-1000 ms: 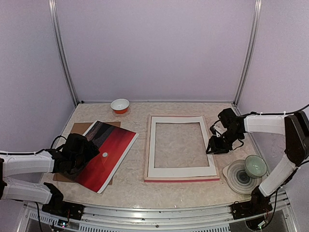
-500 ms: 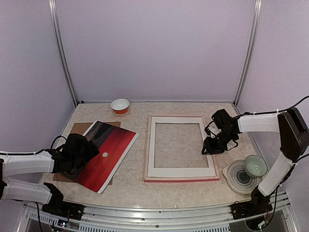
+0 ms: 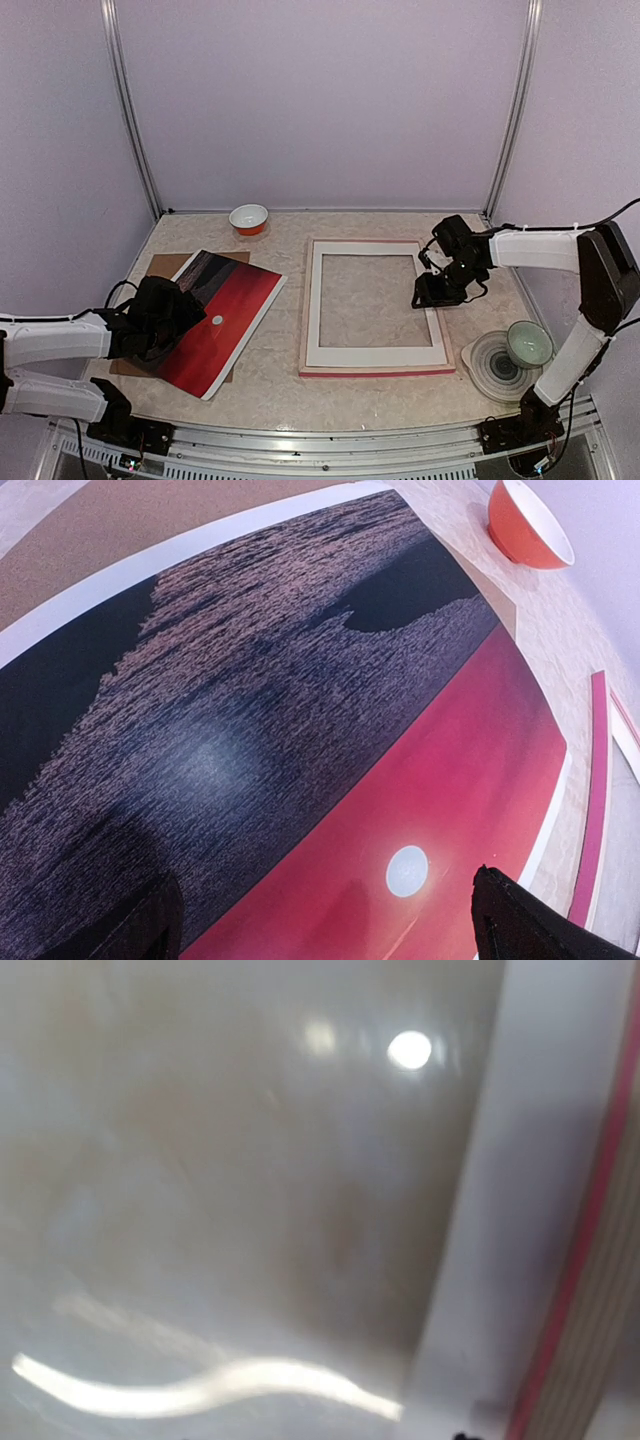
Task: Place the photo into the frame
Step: Adjust the mat board under the glass panel, then pick up the photo from the backboard.
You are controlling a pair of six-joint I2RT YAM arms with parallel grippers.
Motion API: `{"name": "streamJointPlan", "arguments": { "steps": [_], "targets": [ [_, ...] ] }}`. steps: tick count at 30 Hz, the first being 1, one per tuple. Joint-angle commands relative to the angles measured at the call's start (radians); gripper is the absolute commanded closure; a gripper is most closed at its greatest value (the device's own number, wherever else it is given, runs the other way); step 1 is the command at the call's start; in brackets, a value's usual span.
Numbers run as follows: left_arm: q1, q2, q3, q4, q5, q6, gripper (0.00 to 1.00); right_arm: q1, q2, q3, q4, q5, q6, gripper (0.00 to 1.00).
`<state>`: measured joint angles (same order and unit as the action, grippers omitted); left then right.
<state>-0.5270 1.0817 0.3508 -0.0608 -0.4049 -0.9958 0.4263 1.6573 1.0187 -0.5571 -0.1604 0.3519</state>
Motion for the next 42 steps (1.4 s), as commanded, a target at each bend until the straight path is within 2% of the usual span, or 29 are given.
{"name": "streamJointPlan", "arguments": {
  "steps": [1, 3, 5, 6, 7, 8, 17, 20, 24, 33, 36, 42],
  "targets": [
    [-0.011, -0.011, 0.022, -0.019, -0.017, -0.007, 0.01, 0.03, -0.031, 0.068, -0.011, 0.074, -0.023, 0.4],
    [-0.011, -0.013, 0.023, -0.025, -0.02, -0.009, 0.01, 0.041, -0.034, 0.094, -0.012, 0.096, -0.027, 0.36],
    [-0.013, -0.015, 0.024, -0.03, -0.023, -0.007, 0.01, 0.057, -0.036, 0.122, -0.016, 0.136, -0.031, 0.27],
    [-0.013, -0.018, 0.024, -0.032, -0.025, -0.008, 0.01, 0.065, -0.037, 0.135, -0.018, 0.161, -0.029, 0.18],
    [-0.013, -0.019, 0.023, -0.033, -0.026, -0.01, 0.01, 0.075, -0.038, 0.15, -0.018, 0.193, -0.027, 0.05],
    [-0.013, -0.021, 0.022, -0.033, -0.026, -0.01, 0.01, 0.081, -0.04, 0.164, -0.017, 0.214, -0.025, 0.01],
    [-0.022, -0.029, 0.023, -0.042, -0.029, -0.013, 0.01, 0.143, -0.111, 0.228, 0.046, 0.339, -0.035, 0.01],
    [-0.025, -0.039, 0.02, -0.042, -0.03, -0.013, 0.01, 0.116, -0.152, 0.196, 0.095, 0.263, 0.015, 0.01],
    [-0.029, -0.049, 0.017, -0.04, -0.025, -0.012, 0.01, 0.062, -0.161, 0.166, 0.155, 0.074, 0.044, 0.01],
    [-0.051, -0.101, 0.02, -0.063, -0.012, 0.032, 0.01, 0.08, -0.256, 0.047, 0.382, -0.072, 0.066, 0.01],
    [-0.068, -0.134, 0.02, -0.073, -0.003, 0.057, 0.01, 0.121, -0.24, 0.052, 0.424, -0.126, 0.005, 0.01],
    [-0.081, -0.185, 0.004, -0.092, -0.004, 0.05, 0.01, 0.296, -0.194, 0.066, 0.53, -0.15, -0.216, 0.01]
  ]
}}
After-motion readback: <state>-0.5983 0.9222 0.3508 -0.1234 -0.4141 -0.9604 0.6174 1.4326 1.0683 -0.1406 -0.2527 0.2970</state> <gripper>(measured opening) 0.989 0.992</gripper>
